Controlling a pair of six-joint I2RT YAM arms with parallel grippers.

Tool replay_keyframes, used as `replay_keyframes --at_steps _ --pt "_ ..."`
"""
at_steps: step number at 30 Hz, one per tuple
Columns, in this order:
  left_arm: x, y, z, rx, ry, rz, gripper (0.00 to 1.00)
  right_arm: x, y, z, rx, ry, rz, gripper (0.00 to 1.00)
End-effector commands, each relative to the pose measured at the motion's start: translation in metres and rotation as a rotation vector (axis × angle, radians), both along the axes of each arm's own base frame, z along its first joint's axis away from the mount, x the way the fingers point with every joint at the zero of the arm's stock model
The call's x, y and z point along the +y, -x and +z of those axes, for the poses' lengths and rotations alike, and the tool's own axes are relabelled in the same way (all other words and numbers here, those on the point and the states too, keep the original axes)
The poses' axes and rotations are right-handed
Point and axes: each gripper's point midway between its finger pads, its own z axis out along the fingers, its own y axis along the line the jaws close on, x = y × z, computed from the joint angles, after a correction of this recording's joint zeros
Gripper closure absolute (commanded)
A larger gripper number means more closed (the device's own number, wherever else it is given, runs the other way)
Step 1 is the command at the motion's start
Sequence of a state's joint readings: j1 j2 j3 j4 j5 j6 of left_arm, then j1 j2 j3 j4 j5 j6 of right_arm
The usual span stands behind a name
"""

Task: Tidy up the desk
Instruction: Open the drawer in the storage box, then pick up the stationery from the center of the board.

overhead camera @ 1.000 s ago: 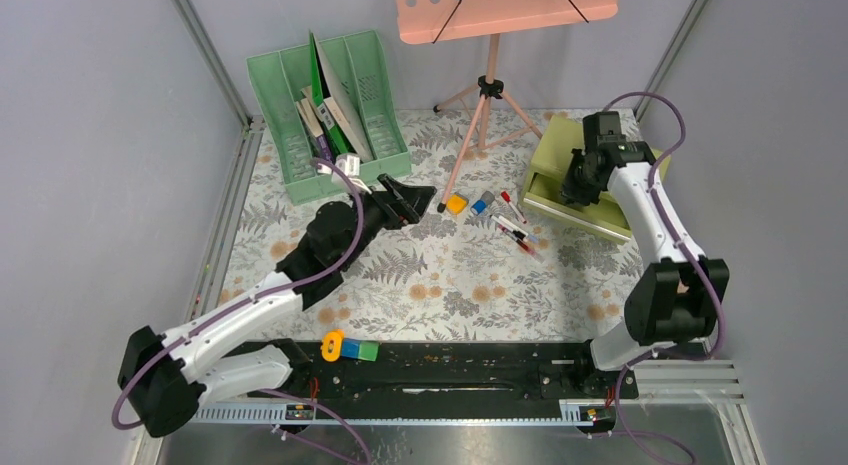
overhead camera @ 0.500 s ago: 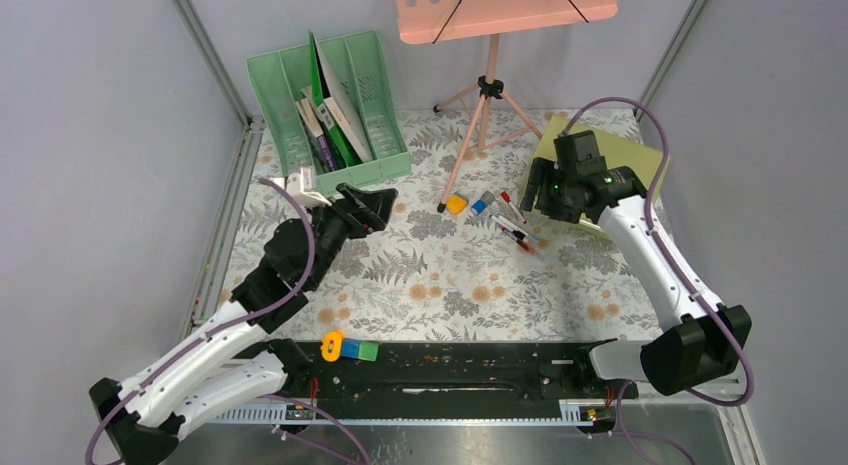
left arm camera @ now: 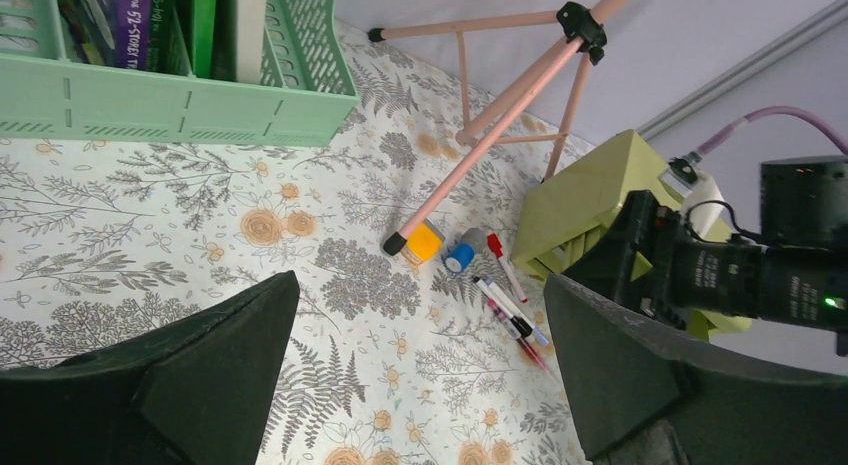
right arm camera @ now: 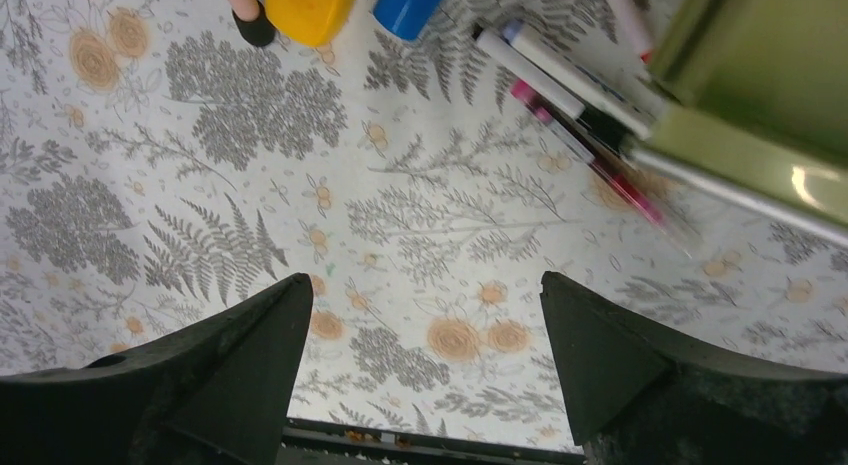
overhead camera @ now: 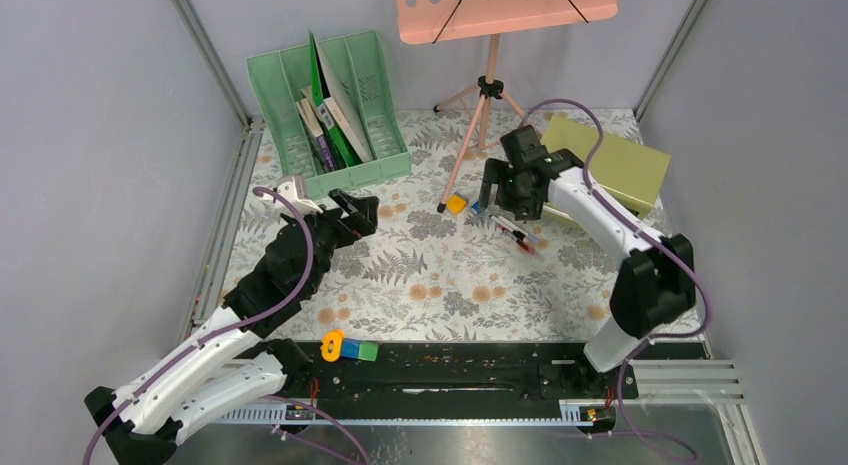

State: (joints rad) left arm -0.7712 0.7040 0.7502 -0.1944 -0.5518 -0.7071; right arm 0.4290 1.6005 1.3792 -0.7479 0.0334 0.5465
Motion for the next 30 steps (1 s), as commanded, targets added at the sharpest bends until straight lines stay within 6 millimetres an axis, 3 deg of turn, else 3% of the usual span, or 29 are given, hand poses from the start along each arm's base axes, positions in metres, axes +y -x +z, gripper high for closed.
replay_keyframes --at_steps 1,7,13,22,30 --pt "0.012 -0.004 0.006 -0.025 -0.038 0.053 0.05 0.031 -0.033 0.005 -0.035 -0.049 -0.001 0.08" --pt "0.008 -0.008 0.002 -0.029 -0.038 0.051 0.04 0.054 -0.075 -0.016 -0.003 -0.005 -0.027 0.10" --pt "0.007 -0.010 0.001 -0.026 -0.066 0.052 0.03 0.042 -0.103 -0.042 0.002 0.136 -0.108 0.15" --pt "0.004 -0.010 0.000 -0.025 -0.046 0.039 0.03 0.040 -0.110 -0.069 0.044 0.175 -0.141 0.40" --pt "0.005 -0.010 -0.001 -0.026 -0.050 0.046 0.03 0.020 -0.104 -0.084 0.092 0.200 -0.168 0.41"
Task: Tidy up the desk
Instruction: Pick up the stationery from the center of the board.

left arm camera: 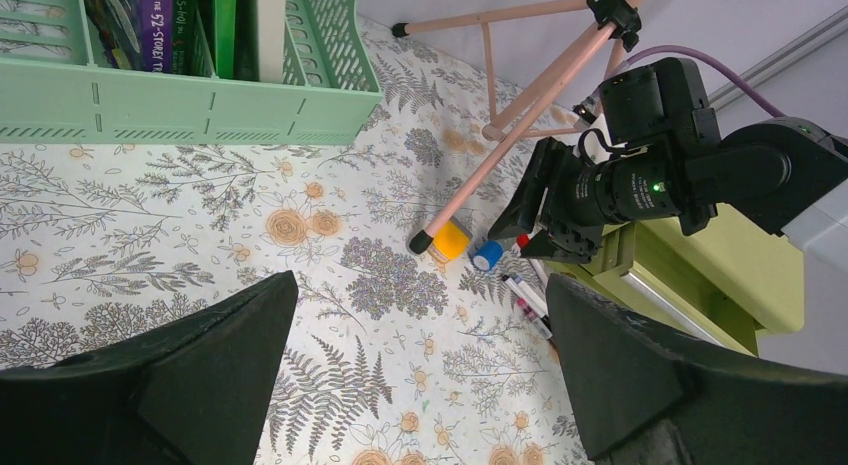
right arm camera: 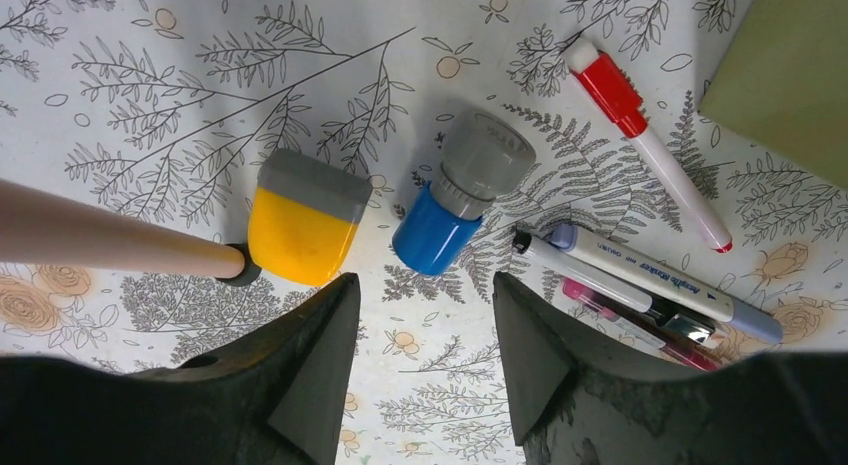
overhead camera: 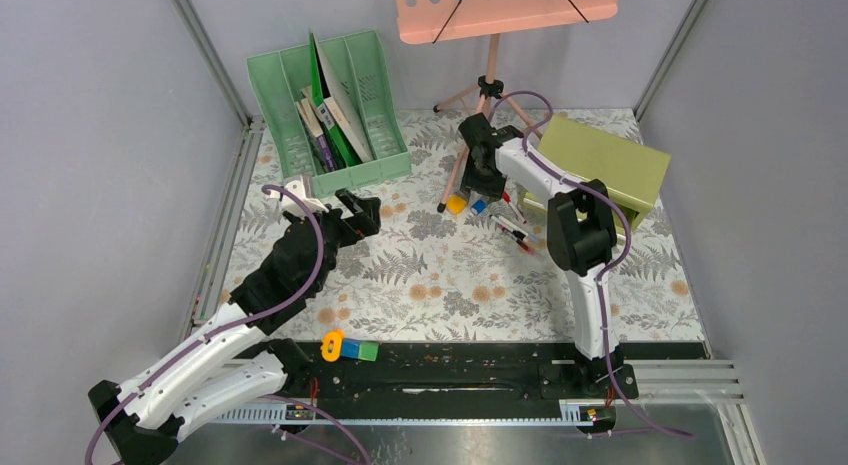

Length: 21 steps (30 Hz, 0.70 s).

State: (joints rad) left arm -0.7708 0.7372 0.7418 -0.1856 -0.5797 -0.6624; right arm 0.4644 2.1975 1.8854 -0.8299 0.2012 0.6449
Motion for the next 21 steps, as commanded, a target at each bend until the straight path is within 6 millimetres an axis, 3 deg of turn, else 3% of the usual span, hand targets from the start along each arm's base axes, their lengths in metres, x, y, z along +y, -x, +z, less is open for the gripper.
replay_keyframes --at_steps 1,18,21 --pt "0.002 -0.004 0.010 -0.038 0.017 0.022 0.03 -0.017 -0.002 -0.002 0.000 0.027 -0.048 0.41" --pt "0.006 -0.004 0.009 -0.040 -0.003 0.033 0.02 -0.018 -0.006 -0.036 0.094 0.002 -0.016 0.45" --pt "0.007 -0.004 0.009 -0.039 -0.008 0.036 0.02 -0.016 -0.005 -0.039 0.108 -0.003 -0.003 0.51"
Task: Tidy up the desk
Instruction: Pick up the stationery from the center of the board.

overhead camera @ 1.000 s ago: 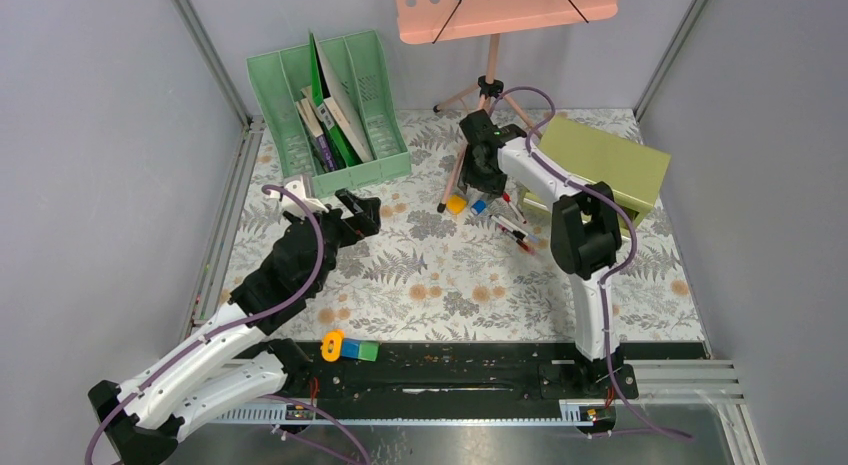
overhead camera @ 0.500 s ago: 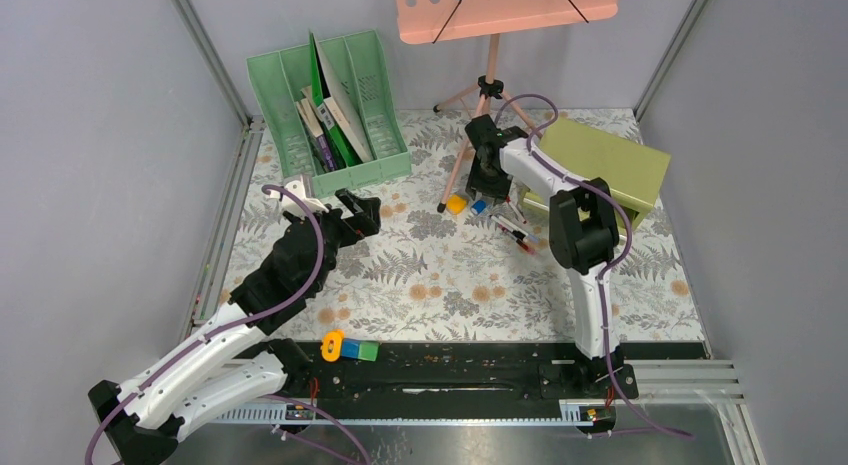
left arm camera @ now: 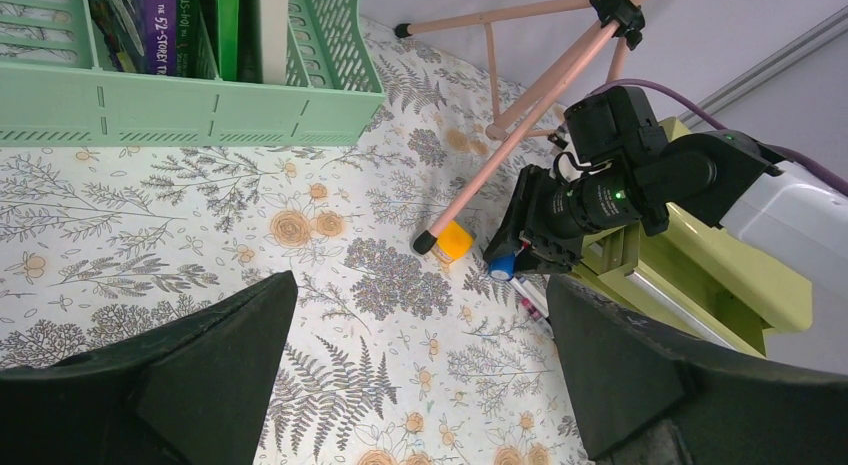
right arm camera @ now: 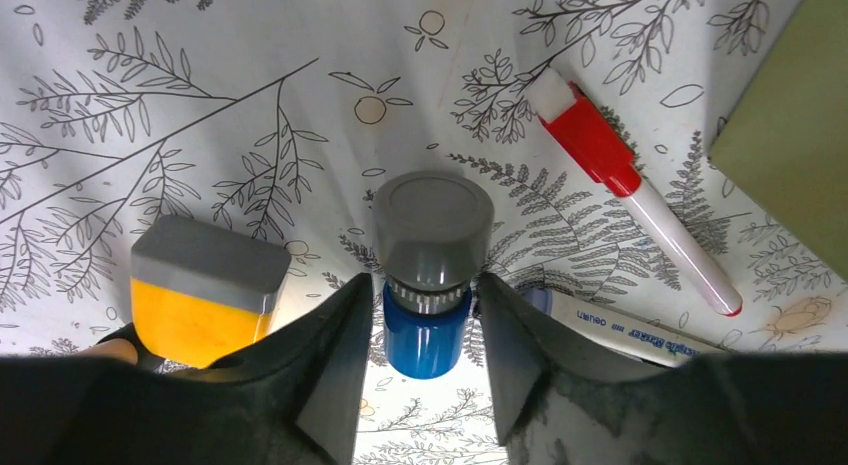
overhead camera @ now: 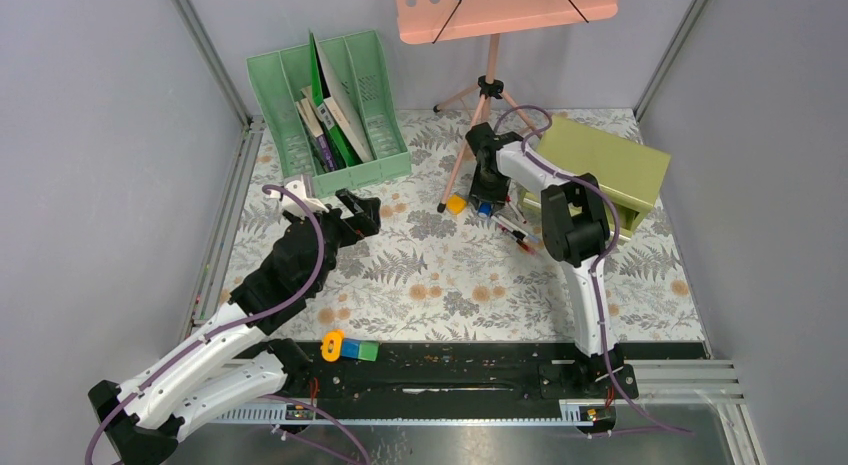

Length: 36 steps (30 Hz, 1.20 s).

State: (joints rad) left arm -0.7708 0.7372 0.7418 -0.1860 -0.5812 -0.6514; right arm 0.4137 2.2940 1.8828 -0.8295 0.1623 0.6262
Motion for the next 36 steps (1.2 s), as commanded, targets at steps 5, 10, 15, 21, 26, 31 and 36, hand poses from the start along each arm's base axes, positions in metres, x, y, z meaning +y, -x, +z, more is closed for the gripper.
replay_keyframes --at_steps 5,10,15,21,26,31,36 --pt "0.008 -0.004 0.010 -0.038 0.001 0.042 0.02 0.006 -0.004 0.008 0.003 -0.032 0.047 0.76" --pt "0.008 -0.004 0.010 -0.038 0.002 0.043 0.01 0.006 0.002 0.021 -0.022 -0.052 0.063 0.91" --pt "-0.002 -0.007 0.009 -0.029 0.020 0.016 0.01 0.005 0.012 0.047 -0.058 -0.075 0.081 0.95" --pt "-0.031 -0.007 -0.005 0.056 0.090 -0.072 0.01 0.014 0.027 0.086 -0.122 -0.126 0.112 0.96" --pt "-0.057 -0.008 -0.023 0.131 0.098 -0.165 0.01 0.026 0.043 0.118 -0.155 -0.186 0.153 0.97" --pt "-0.068 -0.007 -0.045 0.245 0.111 -0.204 0.01 0.035 0.065 0.147 -0.182 -0.264 0.211 0.97" --pt "-0.092 -0.005 -0.064 0.306 0.250 -0.294 0.01 0.020 0.090 0.161 -0.218 -0.265 0.216 0.97"
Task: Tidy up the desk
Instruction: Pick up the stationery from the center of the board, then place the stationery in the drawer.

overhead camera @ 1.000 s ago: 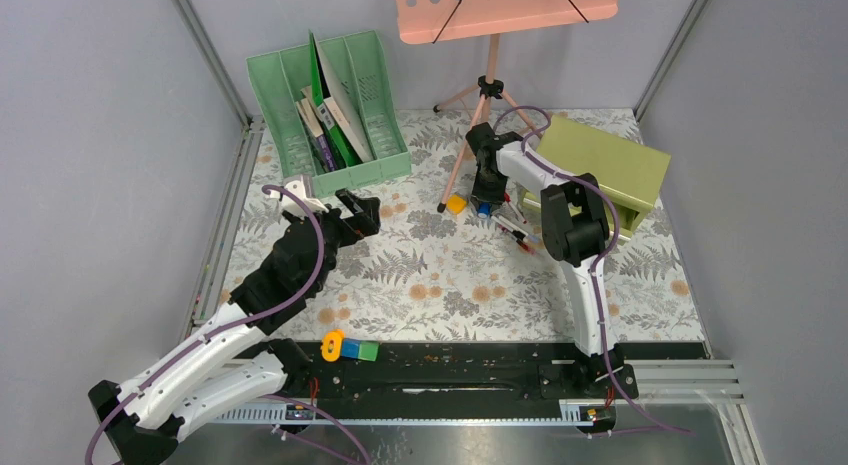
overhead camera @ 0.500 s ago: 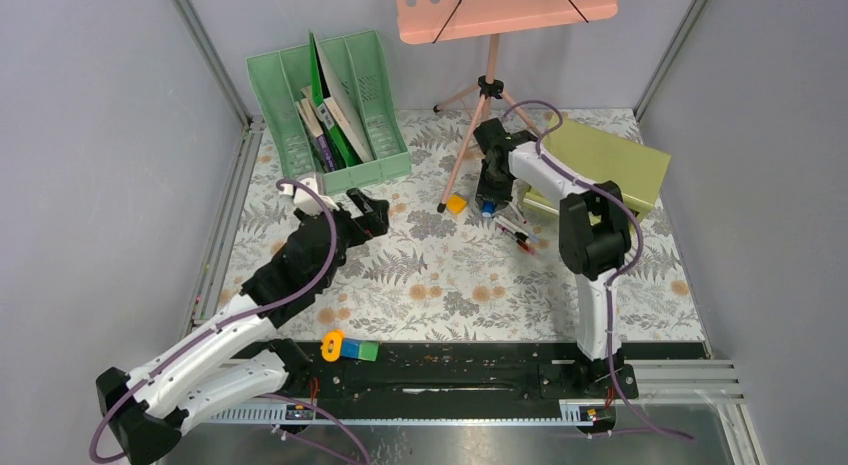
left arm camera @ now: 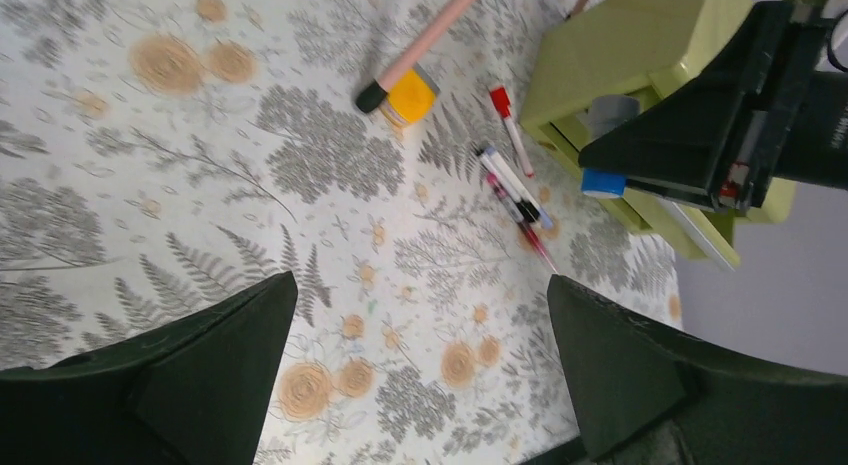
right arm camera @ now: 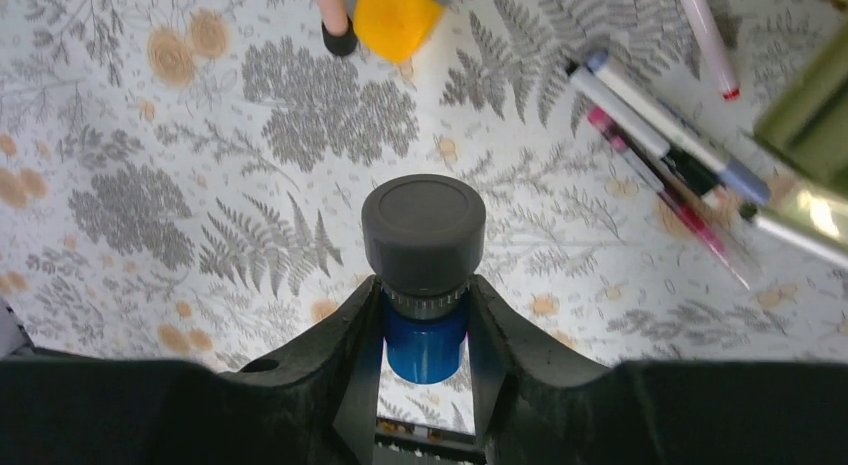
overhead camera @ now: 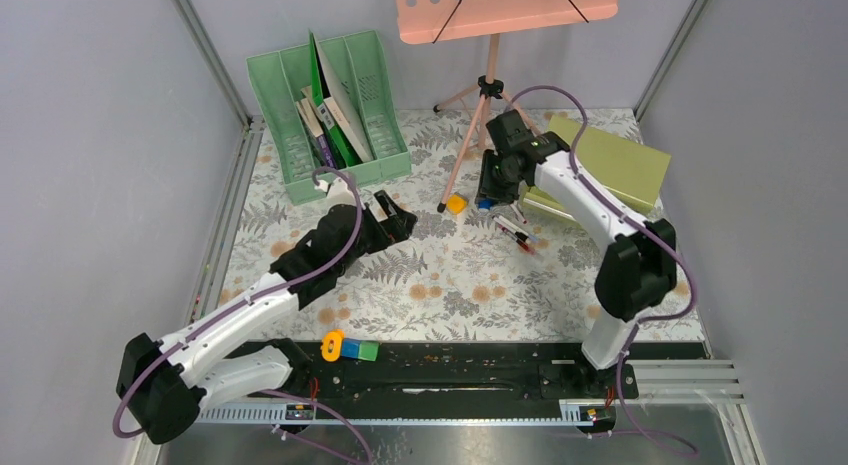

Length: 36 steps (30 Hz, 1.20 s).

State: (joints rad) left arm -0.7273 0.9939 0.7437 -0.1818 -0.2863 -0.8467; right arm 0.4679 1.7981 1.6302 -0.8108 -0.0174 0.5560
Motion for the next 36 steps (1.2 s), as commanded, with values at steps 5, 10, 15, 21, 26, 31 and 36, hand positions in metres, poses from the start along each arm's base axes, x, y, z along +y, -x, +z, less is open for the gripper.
replay_keyframes --at_steps 5,10,15,21,26,31,36 --pt "-0.031 -0.001 -0.003 0.088 0.302 -0.090 0.01 -0.027 0.049 0.025 -0.061 -0.002 0.034 1.00" --pt "-0.017 -0.004 -0.008 0.096 0.310 -0.031 0.01 -0.055 0.068 0.024 -0.066 0.017 -0.014 1.00" --pt "0.006 -0.005 -0.014 0.094 0.257 0.069 0.01 -0.083 0.072 0.032 -0.073 -0.028 -0.071 1.00" --pt "0.015 -0.005 -0.014 0.080 0.259 0.113 0.01 -0.110 0.065 0.042 -0.106 -0.046 -0.126 1.00" --pt "0.016 -0.006 -0.016 0.087 0.254 0.124 0.01 -0.132 0.055 0.038 -0.090 -0.056 -0.229 1.00" --pt "0.015 -0.006 -0.014 0.085 0.261 0.124 0.01 -0.149 0.040 0.036 -0.109 -0.134 -0.386 1.00" --pt "0.018 -0.007 -0.013 0.076 0.255 0.131 0.01 -0.155 0.018 0.036 -0.136 -0.254 -0.538 1.00"
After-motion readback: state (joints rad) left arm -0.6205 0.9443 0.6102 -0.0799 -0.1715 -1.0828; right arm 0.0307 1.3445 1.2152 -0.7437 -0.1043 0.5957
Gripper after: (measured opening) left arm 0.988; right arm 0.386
